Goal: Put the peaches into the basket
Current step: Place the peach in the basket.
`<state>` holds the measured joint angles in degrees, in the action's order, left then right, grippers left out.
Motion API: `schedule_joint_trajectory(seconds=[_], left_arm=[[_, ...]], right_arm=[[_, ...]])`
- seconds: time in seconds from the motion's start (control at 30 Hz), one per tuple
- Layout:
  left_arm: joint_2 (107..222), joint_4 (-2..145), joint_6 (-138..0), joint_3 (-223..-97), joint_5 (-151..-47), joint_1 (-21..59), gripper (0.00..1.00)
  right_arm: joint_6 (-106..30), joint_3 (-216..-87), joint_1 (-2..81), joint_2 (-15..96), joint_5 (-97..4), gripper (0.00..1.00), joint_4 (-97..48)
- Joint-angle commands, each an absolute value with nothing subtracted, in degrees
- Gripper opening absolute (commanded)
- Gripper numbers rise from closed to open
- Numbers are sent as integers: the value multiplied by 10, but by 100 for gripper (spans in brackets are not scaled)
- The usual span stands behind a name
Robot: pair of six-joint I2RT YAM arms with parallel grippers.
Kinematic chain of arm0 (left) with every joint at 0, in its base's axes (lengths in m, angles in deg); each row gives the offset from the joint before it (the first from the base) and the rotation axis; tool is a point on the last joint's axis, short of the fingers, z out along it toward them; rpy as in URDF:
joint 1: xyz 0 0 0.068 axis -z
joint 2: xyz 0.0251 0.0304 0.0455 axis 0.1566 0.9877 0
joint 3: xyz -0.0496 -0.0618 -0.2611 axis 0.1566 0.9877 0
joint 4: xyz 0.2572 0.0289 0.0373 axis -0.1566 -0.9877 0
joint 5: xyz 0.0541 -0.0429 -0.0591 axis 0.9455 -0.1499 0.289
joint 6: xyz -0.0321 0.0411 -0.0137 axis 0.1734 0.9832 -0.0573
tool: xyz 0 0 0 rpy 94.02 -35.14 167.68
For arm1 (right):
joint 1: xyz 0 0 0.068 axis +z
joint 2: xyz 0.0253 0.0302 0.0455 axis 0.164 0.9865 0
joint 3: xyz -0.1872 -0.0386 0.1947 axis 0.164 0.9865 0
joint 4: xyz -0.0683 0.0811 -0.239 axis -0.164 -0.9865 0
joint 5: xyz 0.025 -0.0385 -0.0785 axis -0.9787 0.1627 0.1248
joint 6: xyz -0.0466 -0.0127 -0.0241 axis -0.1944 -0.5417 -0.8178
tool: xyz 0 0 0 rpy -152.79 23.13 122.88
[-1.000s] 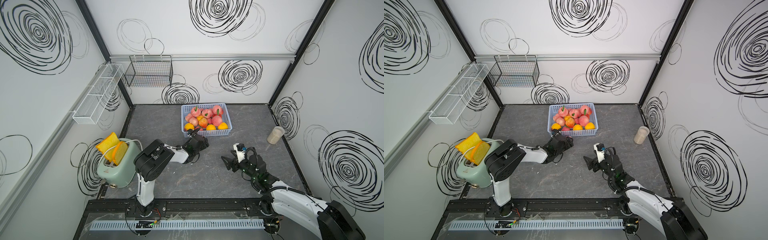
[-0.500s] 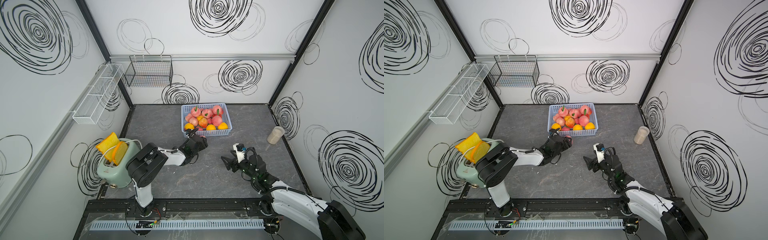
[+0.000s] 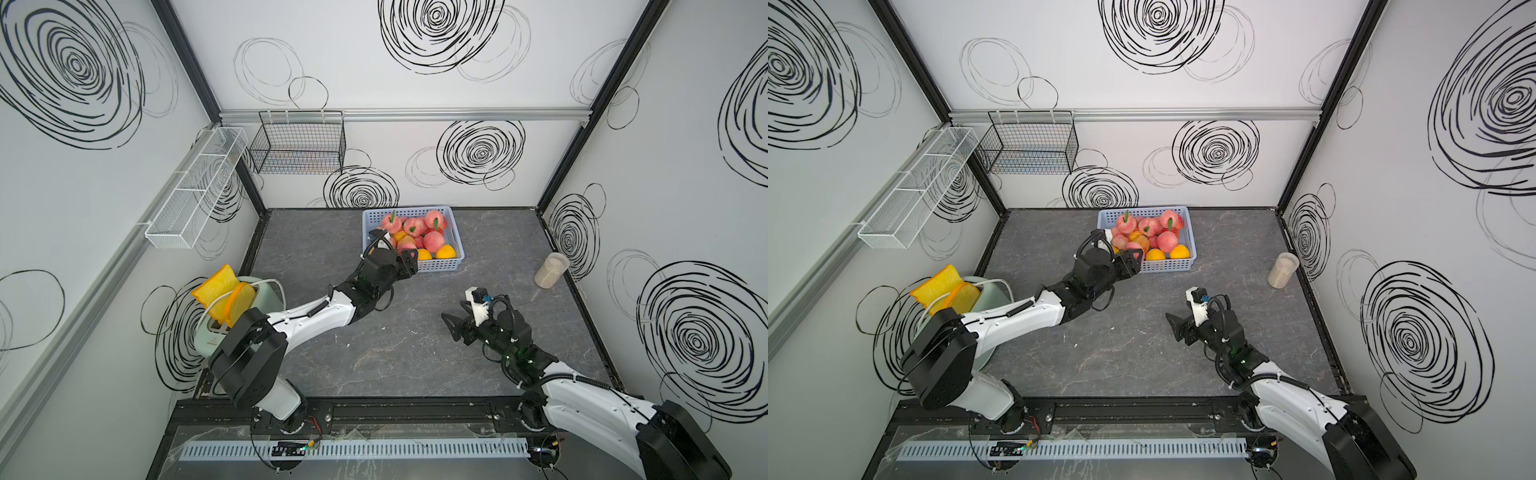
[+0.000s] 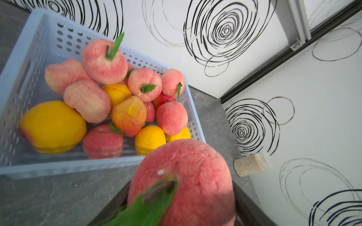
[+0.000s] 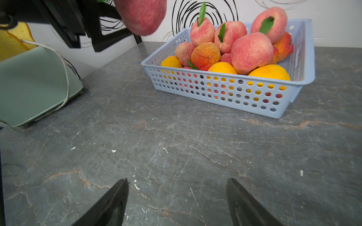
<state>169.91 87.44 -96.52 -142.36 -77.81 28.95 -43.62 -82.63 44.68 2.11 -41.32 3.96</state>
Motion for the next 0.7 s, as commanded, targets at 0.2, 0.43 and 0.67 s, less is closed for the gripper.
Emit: schedule_joint_trajectory(seconds=[0.2,0.43,0.67], left_arm=[[1795,829,-879,-1516,-846,210,73],[1846,790,-835,-1538,-827,187,75],[1881,778,-817,-1554,-819,179,75]], right_arm=[[-447,-838,454,15,-403,81,60],[-447,-838,455,19,-402,81,61],[-449,-840,458,31,-403,81,64]])
